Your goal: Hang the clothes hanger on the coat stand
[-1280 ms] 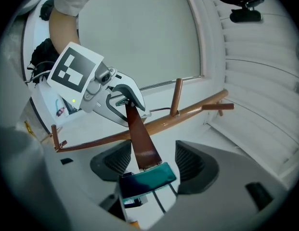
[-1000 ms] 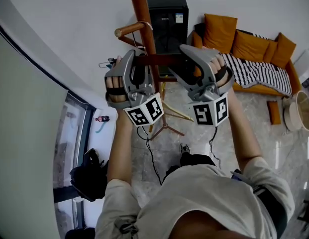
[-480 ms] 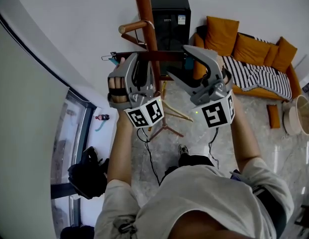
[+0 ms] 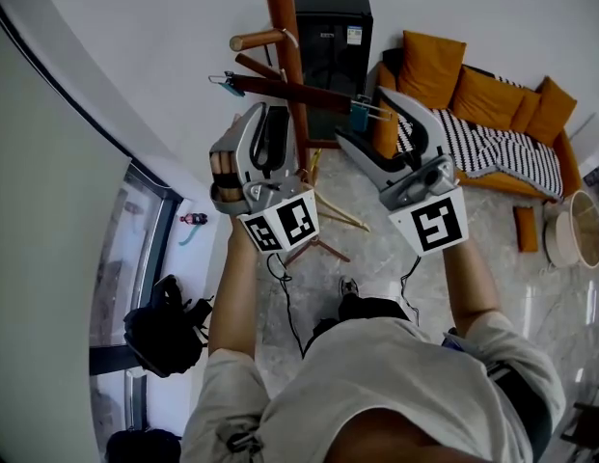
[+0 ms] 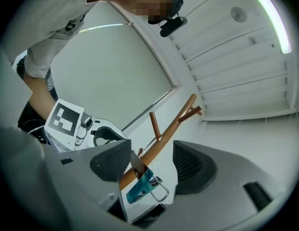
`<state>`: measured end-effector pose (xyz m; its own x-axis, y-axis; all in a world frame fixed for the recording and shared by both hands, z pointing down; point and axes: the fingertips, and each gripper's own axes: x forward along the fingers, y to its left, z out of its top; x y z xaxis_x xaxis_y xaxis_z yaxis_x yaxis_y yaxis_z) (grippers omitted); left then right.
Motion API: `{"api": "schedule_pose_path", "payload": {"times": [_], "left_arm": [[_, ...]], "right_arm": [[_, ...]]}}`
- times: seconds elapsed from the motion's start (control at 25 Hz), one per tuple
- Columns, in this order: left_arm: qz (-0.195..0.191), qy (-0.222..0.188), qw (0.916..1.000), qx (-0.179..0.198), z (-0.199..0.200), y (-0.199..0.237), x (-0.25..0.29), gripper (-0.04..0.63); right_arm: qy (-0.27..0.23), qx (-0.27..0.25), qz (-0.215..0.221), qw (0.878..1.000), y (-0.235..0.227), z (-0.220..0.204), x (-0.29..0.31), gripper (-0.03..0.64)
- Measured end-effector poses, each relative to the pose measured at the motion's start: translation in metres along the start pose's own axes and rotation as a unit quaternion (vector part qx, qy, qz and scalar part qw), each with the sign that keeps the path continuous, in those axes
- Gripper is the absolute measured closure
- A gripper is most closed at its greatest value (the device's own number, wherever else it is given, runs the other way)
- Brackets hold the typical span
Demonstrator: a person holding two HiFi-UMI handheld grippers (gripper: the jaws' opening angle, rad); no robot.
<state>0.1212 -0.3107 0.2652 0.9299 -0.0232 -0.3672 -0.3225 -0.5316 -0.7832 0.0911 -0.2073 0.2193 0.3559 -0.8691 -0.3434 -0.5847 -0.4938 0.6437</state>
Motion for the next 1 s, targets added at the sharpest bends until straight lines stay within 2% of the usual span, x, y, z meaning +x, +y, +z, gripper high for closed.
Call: {"api": "schedule_pose_path", "payload": {"times": [0.12, 0.28, 0.4, 0.44, 0.56, 0.64, 0.76, 0.8, 0.84, 1.0], "left_arm": [[-0.011, 0.004, 0.9972, -0.074, 0.001, -0.005, -0.010, 0.411], [-0.026, 0.016, 0.9800, -0.197, -0.004, -0.022, -0.033, 0.413], [-0.029, 0.032, 0.9691, -0.243, -0.009, -0.035, -0.049, 0.437], [-0.029, 0.037, 0.9654, -0.256, -0.008, -0.040, -0.054, 0.450], [-0.026, 0.055, 0.9533, -0.296, -0.004, -0.048, -0.070, 0.491], [-0.010, 0.068, 0.9389, -0.337, -0.007, -0.056, -0.086, 0.531], [-0.004, 0.118, 0.9049, -0.409, -0.014, -0.087, -0.121, 0.580], [-0.007, 0.132, 0.8977, -0.420, -0.014, -0.097, -0.131, 0.584], [-0.008, 0.140, 0.8940, -0.426, -0.012, -0.105, -0.139, 0.584], [0.013, 0.154, 0.8881, -0.433, 0.008, -0.120, -0.155, 0.586]], "right_arm": [[0.004, 0.038, -0.023, 0.999, -0.001, -0.003, -0.015, 0.354], [0.006, 0.093, -0.054, 0.994, -0.003, -0.012, -0.036, 0.354], [0.027, 0.117, -0.057, 0.991, 0.006, -0.024, -0.046, 0.359], [0.034, 0.122, -0.059, 0.990, 0.010, -0.027, -0.051, 0.372], [0.034, 0.134, -0.072, 0.988, 0.017, -0.030, -0.067, 0.484], [0.048, 0.140, -0.085, 0.985, 0.025, -0.038, -0.075, 0.567], [0.092, 0.157, -0.080, 0.980, 0.043, -0.059, -0.087, 0.604], [0.101, 0.169, -0.072, 0.978, 0.048, -0.064, -0.091, 0.609], [0.107, 0.181, -0.062, 0.976, 0.054, -0.069, -0.095, 0.612], [0.133, 0.191, -0.023, 0.972, 0.066, -0.076, -0.120, 0.612]]}}
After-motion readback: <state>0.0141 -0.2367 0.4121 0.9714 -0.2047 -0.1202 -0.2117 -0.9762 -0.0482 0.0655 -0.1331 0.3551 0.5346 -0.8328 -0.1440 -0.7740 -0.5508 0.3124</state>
